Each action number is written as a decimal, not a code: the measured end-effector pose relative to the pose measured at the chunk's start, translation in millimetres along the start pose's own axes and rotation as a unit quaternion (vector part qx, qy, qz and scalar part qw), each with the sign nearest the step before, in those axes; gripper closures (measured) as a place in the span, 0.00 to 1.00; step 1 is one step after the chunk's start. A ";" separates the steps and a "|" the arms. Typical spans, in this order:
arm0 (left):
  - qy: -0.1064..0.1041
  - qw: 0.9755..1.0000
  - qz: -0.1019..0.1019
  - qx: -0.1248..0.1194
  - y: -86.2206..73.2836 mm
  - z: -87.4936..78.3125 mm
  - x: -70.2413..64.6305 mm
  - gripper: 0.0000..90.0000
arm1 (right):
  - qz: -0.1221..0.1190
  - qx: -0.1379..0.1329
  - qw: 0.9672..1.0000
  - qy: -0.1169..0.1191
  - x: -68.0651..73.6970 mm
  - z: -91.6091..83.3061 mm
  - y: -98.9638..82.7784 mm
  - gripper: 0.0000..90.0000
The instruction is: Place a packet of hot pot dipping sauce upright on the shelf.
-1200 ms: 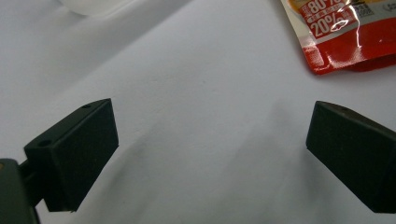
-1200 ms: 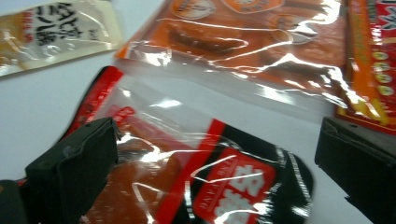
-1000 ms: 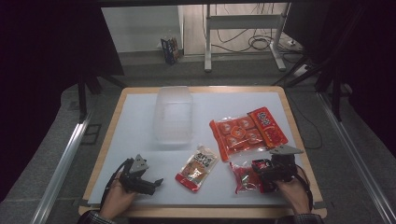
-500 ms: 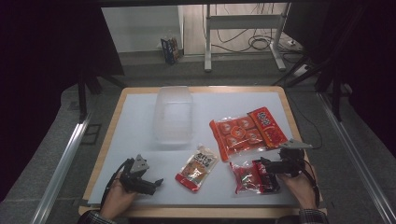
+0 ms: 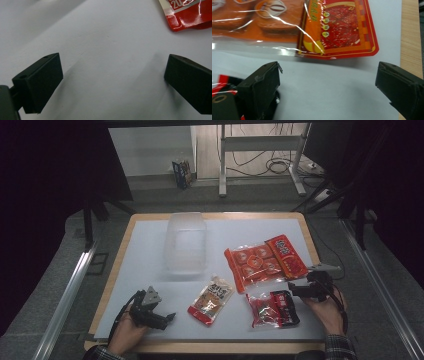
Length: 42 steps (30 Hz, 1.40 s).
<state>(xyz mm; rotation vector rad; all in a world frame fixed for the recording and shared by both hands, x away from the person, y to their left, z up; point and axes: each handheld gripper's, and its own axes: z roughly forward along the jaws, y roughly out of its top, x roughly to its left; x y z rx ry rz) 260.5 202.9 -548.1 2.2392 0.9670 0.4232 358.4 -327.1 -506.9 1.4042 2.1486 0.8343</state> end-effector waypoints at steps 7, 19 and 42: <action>-0.003 1.000 -0.005 0.001 -0.5 0.3 0.9 0.02 | 0.003 0.020 1.000 0.008 -8.7 16.8 9.5 0.08; -0.010 1.000 -0.013 0.003 -1.1 1.1 2.4 0.02 | 0.010 -0.002 0.998 0.066 -11.9 16.2 33.8 0.28; -0.020 1.000 -0.023 0.004 -1.6 2.1 4.0 0.03 | -0.011 0.071 0.996 0.044 -13.4 68.7 84.5 0.74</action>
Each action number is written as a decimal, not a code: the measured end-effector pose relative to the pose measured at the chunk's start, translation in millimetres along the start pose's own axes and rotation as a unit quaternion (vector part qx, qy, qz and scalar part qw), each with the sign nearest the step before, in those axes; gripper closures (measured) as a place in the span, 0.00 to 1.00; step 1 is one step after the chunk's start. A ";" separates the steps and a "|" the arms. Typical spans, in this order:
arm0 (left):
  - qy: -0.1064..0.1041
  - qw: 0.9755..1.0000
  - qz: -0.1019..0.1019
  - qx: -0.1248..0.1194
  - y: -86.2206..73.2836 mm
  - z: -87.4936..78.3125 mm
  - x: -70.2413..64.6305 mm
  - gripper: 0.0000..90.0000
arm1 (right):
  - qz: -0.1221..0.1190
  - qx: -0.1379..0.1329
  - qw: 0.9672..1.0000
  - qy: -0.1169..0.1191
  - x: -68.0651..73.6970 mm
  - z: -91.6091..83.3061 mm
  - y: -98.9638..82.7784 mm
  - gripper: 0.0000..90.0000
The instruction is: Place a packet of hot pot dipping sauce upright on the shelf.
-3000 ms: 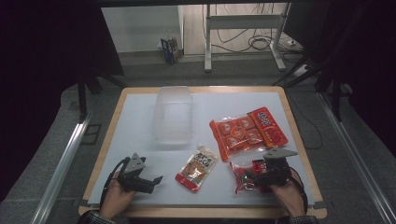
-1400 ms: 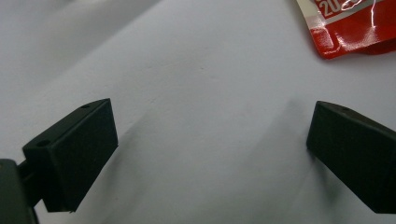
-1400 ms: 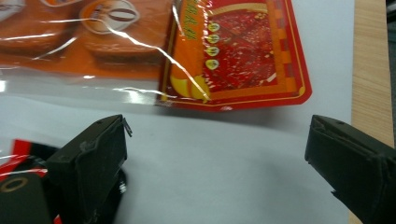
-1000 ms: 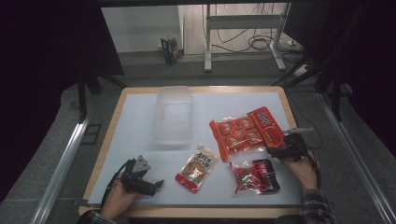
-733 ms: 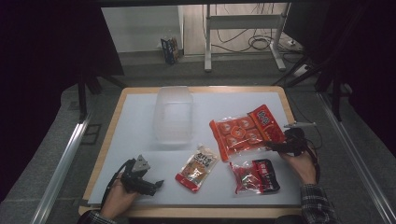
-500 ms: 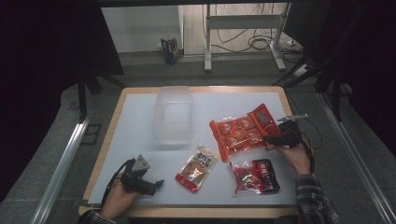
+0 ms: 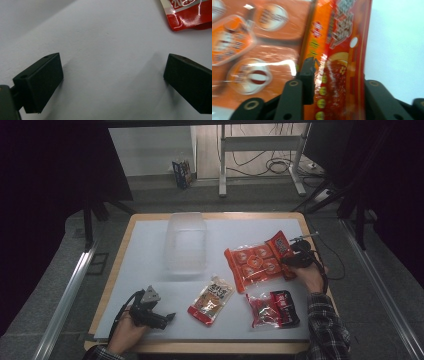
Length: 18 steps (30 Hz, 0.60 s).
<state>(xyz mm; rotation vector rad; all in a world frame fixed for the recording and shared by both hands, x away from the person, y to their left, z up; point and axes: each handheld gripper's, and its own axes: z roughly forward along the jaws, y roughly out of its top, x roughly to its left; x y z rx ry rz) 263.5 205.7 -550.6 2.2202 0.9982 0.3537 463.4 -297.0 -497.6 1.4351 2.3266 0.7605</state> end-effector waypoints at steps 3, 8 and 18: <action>-0.002 1.000 -0.001 0.000 0.0 0.2 0.2 0.03 | 0.012 -0.007 1.000 0.012 -2.4 4.9 0.6 0.83; -0.001 1.000 0.000 -0.001 0.0 0.1 -0.2 0.03 | 0.017 -0.005 0.999 0.028 -1.2 7.4 2.6 0.98; 0.005 1.000 0.010 -0.003 0.5 0.0 -1.9 0.03 | 0.016 -0.006 0.999 0.027 4.7 -4.9 9.6 0.98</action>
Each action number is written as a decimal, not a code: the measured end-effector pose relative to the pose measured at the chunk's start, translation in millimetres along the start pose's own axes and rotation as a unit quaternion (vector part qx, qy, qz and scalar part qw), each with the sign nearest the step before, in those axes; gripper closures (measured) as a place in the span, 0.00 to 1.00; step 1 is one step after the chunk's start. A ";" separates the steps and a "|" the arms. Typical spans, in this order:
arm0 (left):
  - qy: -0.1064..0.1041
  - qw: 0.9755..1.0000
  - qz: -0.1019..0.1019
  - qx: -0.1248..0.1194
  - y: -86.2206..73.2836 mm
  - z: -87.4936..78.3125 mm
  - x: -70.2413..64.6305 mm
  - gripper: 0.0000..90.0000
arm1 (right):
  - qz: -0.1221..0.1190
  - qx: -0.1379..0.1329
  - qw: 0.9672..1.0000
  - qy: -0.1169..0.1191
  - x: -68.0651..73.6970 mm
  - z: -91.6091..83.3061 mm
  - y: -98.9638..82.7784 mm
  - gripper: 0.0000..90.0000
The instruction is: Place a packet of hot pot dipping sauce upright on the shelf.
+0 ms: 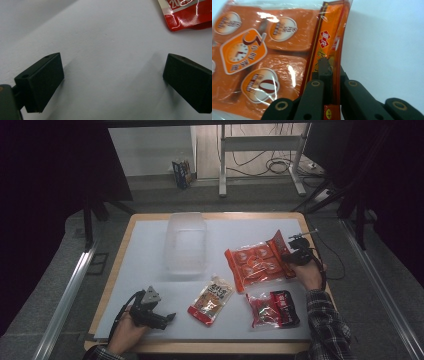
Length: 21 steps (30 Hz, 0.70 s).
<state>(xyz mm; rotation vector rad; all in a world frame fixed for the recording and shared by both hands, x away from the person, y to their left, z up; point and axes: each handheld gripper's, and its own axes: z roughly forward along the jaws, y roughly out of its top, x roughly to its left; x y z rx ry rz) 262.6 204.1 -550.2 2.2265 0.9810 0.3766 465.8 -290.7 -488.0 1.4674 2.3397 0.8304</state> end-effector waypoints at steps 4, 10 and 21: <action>0.012 1.000 0.008 -0.001 0.9 -0.1 -1.7 0.00 | -0.012 -0.016 1.000 -0.004 4.8 -13.8 4.5 0.98; 0.014 1.000 0.020 -0.020 2.9 -3.5 -4.5 0.00 | -0.021 -0.052 0.998 0.018 13.4 -43.5 17.8 0.98; 0.013 0.998 -0.013 -0.065 5.1 -15.4 -3.4 0.00 | -0.046 -0.094 0.993 0.056 44.2 -82.0 49.1 0.98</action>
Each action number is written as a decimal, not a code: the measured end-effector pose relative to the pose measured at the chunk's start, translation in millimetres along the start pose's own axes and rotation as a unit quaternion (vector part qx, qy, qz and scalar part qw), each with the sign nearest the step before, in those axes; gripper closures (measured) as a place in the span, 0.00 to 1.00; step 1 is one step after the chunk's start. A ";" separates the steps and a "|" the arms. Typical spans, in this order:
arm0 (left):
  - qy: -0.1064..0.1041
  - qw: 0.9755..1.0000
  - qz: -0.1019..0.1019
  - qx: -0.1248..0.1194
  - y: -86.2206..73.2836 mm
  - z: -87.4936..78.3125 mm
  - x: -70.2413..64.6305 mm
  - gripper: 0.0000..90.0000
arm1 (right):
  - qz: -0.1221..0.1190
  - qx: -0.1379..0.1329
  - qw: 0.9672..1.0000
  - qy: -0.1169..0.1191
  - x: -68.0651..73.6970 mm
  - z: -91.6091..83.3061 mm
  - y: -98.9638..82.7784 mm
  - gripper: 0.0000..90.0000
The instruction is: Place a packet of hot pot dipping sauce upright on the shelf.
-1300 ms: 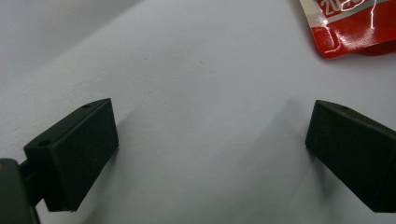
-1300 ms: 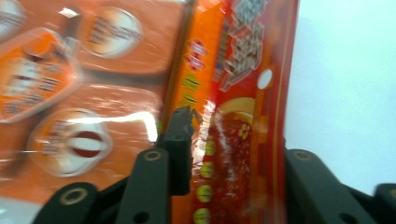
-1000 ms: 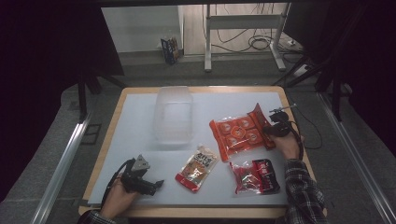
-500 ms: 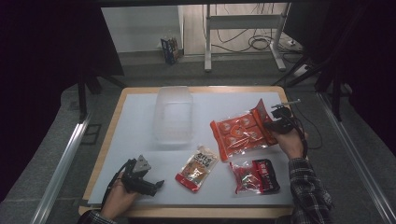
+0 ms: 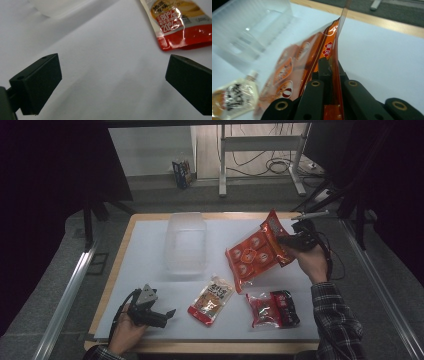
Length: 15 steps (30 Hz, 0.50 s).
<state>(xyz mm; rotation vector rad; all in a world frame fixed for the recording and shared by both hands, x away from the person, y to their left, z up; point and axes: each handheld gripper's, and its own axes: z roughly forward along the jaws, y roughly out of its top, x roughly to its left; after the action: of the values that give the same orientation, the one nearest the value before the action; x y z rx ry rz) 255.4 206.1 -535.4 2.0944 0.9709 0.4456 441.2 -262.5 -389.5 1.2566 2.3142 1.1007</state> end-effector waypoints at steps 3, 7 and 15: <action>-0.004 1.000 -0.003 -0.015 0.4 -2.8 0.2 0.00 | -0.007 -0.007 1.000 0.010 9.6 -4.4 10.5 0.98; 0.004 0.999 -0.001 -0.032 0.8 -8.6 1.2 0.01 | -0.020 -0.011 1.000 0.015 24.4 -7.3 23.6 0.98; 0.023 0.998 -0.008 -0.066 0.4 -24.8 2.0 0.02 | -0.055 -0.004 0.998 0.029 55.0 -5.3 46.2 0.98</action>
<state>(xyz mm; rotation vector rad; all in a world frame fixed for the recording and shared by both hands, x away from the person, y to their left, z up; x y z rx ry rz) 242.4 219.9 -519.2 1.9637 0.9570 0.5371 433.7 -205.4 -346.2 1.0926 2.3875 1.1218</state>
